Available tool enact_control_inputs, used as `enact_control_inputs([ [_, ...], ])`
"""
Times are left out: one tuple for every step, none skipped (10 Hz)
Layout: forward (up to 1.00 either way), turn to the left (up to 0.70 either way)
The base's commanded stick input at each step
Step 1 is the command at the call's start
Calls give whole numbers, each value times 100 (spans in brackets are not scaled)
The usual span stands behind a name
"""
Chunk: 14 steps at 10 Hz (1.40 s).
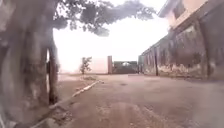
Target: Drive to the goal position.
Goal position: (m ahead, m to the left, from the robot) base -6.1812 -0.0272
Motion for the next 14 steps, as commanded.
enact_control_inputs([
  [85, 0],
  [85, 0],
  [85, 0],
  [85, 0],
  [85, 0],
  [85, 0],
  [85, 0],
  [85, 0],
  [85, 0],
  [85, -25],
  [85, -23],
  [85, -9],
  [85, -8],
  [85, -29],
])
